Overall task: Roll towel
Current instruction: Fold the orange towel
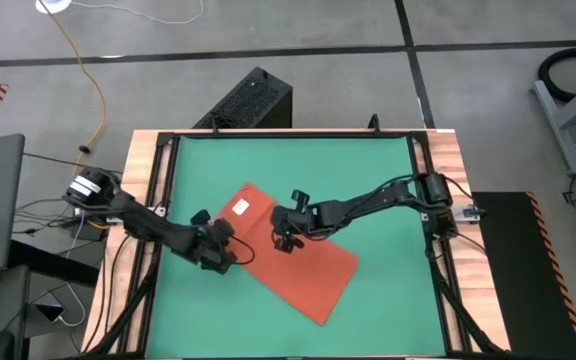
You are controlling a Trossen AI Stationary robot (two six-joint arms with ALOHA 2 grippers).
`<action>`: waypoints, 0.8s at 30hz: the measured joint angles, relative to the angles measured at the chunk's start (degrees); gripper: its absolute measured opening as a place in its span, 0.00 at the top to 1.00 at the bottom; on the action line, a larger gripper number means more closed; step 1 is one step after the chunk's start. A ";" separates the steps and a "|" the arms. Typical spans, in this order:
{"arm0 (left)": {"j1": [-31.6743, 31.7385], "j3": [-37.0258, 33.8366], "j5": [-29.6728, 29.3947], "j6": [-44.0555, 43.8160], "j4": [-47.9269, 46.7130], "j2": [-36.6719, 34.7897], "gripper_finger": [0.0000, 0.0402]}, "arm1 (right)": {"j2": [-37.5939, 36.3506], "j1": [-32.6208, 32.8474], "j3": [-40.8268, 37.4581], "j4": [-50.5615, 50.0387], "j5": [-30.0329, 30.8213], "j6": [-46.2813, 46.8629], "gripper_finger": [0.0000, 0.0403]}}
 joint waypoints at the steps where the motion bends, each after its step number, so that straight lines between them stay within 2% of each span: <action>1: 0.97 0.09 -0.23 1.63 0.21 0.44 1.00 | 0.00 0.23 0.00 0.00 0.01 0.12 0.98; 5: 6.10 0.00 -2.58 10.01 2.04 1.26 1.00 | 0.00 1.31 0.00 -1.34 0.15 0.42 0.98; 9: 14.23 -0.25 -4.78 23.05 6.00 1.23 1.00 | 0.00 1.44 0.00 -3.51 0.99 2.45 0.98; 17: 32.78 -0.26 -3.85 53.69 28.53 1.54 1.00 | -0.02 1.35 0.00 -4.10 1.24 3.84 0.98; 19: 36.54 1.59 -4.41 60.87 32.92 1.44 1.00 | -0.39 1.61 0.00 -5.13 1.65 5.08 0.98; 21: 39.36 4.42 -4.73 66.00 33.98 1.32 1.00 | -0.87 2.14 0.00 -6.15 1.96 6.34 0.98; 24: 41.23 8.67 -3.61 68.79 28.88 0.11 1.00 | -1.82 4.25 0.00 -8.95 2.10 8.58 0.98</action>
